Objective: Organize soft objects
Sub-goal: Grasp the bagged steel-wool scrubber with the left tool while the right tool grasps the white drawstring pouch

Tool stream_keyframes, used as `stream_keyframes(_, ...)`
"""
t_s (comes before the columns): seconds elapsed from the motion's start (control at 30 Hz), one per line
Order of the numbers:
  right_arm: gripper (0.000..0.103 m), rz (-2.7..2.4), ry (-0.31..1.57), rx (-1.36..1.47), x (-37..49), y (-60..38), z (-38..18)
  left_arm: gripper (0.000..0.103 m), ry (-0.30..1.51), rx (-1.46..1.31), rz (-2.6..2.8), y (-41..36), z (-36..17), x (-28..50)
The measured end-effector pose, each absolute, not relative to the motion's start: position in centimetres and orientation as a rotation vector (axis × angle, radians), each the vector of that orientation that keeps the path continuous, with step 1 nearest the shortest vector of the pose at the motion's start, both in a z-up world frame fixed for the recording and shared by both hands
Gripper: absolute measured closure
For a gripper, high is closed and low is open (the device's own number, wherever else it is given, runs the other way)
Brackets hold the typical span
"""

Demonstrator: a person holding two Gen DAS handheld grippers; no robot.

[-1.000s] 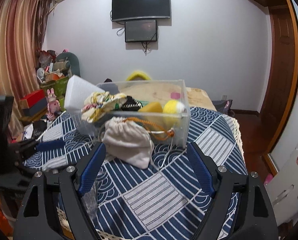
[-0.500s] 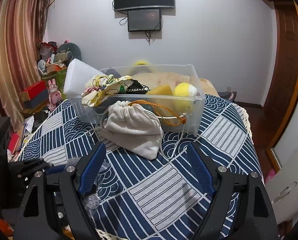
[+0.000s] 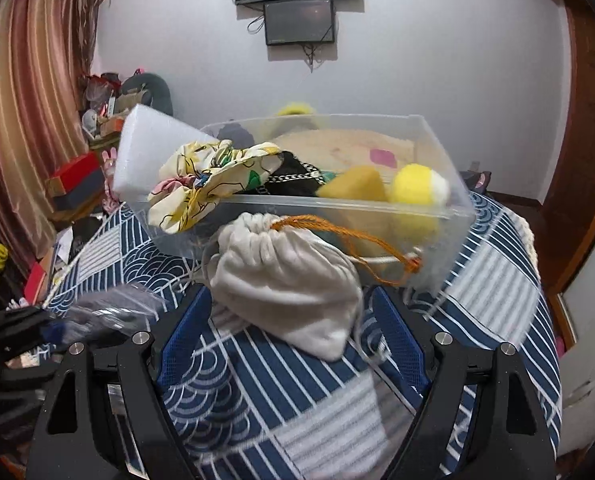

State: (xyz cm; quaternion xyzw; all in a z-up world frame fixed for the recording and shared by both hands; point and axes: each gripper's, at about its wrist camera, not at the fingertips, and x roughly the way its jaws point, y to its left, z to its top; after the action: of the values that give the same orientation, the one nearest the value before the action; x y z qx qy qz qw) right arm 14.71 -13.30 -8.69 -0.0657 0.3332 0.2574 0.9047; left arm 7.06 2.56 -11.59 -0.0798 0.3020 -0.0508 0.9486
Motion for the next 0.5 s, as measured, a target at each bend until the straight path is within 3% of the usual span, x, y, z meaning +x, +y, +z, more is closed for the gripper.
stream_keyframes(0.23, 0.023, 0.506, 0.768, -0.125, 16.4, -12.0, -9.8, 0.080, 0.588, -0.212, -0.099, 4.2, -11.1, 6.5)
stream_keyframes(0.27, 0.029, 0.505, 0.769, -0.118, 16.3, -12.1, -9.9, 0.080, 0.586, -0.213, -0.099, 4.2, -11.1, 6.5)
stream_keyframes(0.37, 0.059, 0.500, 0.786, -0.115, 16.3, -12.5, -10.2, 0.080, 0.587, -0.211, -0.101, 3.9, -11.2, 6.8)
stream_keyframes(0.5, 0.080, 0.492, 0.761, -0.114, 15.7, -13.3, -9.7, 0.080, 0.586, -0.208, -0.103, 3.7, -11.1, 6.7)
